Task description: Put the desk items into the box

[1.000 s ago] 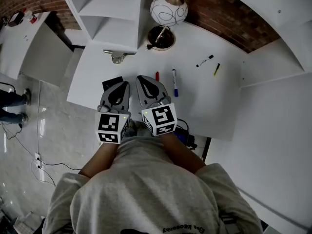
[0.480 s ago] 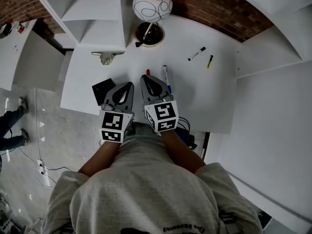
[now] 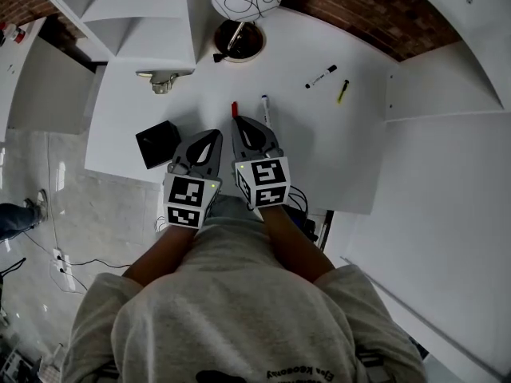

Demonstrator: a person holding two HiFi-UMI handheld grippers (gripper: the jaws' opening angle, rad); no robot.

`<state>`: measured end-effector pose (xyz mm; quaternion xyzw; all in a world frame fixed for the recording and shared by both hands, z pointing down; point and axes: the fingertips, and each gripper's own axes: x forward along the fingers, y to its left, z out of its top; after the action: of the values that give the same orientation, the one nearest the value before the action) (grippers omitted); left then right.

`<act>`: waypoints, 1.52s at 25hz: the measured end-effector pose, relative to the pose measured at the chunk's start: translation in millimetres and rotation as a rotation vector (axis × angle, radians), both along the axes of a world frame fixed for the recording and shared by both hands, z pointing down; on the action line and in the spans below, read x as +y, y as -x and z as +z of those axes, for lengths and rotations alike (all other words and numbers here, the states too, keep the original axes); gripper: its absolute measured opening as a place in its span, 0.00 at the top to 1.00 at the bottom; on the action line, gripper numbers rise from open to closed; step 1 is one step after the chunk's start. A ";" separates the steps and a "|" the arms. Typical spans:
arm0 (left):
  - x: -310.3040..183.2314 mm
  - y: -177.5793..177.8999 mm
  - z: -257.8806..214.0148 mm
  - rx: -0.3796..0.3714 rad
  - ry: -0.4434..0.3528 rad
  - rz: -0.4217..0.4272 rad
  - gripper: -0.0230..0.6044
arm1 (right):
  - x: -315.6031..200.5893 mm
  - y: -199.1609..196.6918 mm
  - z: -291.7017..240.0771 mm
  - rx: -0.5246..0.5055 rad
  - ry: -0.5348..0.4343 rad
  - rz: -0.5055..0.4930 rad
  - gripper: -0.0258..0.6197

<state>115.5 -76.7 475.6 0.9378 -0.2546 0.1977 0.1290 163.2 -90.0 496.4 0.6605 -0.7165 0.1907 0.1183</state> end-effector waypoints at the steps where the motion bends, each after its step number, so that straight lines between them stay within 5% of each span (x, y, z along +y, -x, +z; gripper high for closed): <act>1: 0.6 -1.5 3.5 -0.005 0.011 0.000 0.96 | -0.2 -1.5 4.8 0.002 0.016 0.001 0.93; 18: -9.7 -16.5 52.2 -0.048 0.122 -0.055 0.96 | -8.4 -16.0 88.2 -0.007 0.337 -0.031 0.92; 21: -13.1 -15.1 58.9 -0.054 0.141 -0.074 0.96 | -9.9 -14.0 99.4 -0.027 0.386 -0.042 0.82; 26: -14.0 -12.4 66.6 -0.060 0.166 -0.095 0.96 | -7.9 -17.1 119.2 -0.026 0.482 -0.034 0.81; 38: -17.0 -5.4 70.6 -0.054 0.186 -0.114 0.96 | -14.4 -15.7 139.9 0.012 0.618 -0.048 0.79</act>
<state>120.9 -93.7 546.2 0.9001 -0.2917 0.2378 0.2195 179.0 -104.4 636.3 0.5771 -0.6393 0.3929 0.3221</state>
